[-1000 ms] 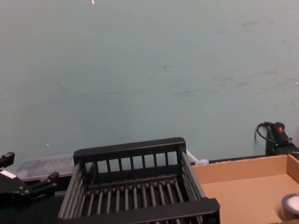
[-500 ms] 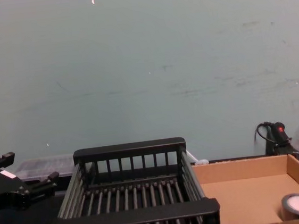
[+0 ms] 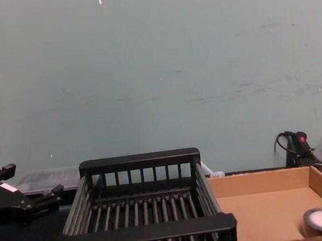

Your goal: Pick up the white tape and place it into the black box , Pick up the silver tape and place it into the brown box.

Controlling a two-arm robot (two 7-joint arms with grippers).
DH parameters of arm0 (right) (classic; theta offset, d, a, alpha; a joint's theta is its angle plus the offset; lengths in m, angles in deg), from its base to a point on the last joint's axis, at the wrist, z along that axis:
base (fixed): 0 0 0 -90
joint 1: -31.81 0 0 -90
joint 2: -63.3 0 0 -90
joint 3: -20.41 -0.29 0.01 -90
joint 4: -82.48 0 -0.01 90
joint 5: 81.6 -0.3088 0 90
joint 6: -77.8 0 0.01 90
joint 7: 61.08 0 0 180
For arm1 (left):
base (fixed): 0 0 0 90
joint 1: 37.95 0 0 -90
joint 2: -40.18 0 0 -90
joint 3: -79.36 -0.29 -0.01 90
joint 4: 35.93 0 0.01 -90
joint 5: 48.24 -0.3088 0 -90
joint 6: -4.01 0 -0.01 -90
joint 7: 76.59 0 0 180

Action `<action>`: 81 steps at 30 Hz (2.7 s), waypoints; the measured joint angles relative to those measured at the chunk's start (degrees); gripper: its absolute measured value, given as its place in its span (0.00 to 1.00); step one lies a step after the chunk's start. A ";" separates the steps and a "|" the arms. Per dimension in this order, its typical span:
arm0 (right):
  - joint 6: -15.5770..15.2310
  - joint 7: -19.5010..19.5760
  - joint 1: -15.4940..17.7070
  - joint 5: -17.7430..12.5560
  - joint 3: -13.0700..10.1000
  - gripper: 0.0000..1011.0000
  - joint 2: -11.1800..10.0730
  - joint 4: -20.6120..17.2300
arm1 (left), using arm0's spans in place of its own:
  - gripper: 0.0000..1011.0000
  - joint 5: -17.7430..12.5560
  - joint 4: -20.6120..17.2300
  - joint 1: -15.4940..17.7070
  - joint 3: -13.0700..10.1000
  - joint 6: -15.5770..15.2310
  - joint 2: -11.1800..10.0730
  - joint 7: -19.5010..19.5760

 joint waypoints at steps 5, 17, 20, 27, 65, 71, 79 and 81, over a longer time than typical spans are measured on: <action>0.00 0.02 0.00 0.00 -0.02 0.99 -0.01 0.00 | 0.99 0.00 0.00 -0.01 0.00 0.00 0.00 0.00; 0.01 0.02 0.03 0.03 -0.02 0.99 -0.03 -0.03 | 0.99 0.00 0.00 0.00 0.00 0.00 0.00 0.00; 0.03 0.02 0.03 0.03 -0.02 0.95 -0.03 -0.04 | 0.99 0.00 0.00 0.00 0.00 0.00 0.00 0.00; 0.06 0.02 0.03 0.03 -0.02 0.80 -0.03 -0.08 | 0.99 0.00 0.00 -0.01 0.00 0.00 0.00 0.00; 0.06 0.02 0.03 0.02 -0.02 0.09 -0.03 -0.09 | 0.99 0.00 0.00 0.00 0.00 0.00 0.00 0.00; 0.17 -0.14 0.03 -0.08 -0.04 0.09 -0.16 -0.16 | 0.99 0.00 0.00 -0.01 0.00 0.00 0.00 0.00; 0.52 -0.26 0.44 -2.04 -1.55 0.09 -1.09 -1.15 | 0.99 0.00 0.00 0.00 0.00 0.00 0.00 0.00; 0.49 -0.10 0.59 -2.55 -2.02 0.09 -1.34 -1.42 | 0.99 0.00 0.00 0.00 0.00 0.00 0.00 0.00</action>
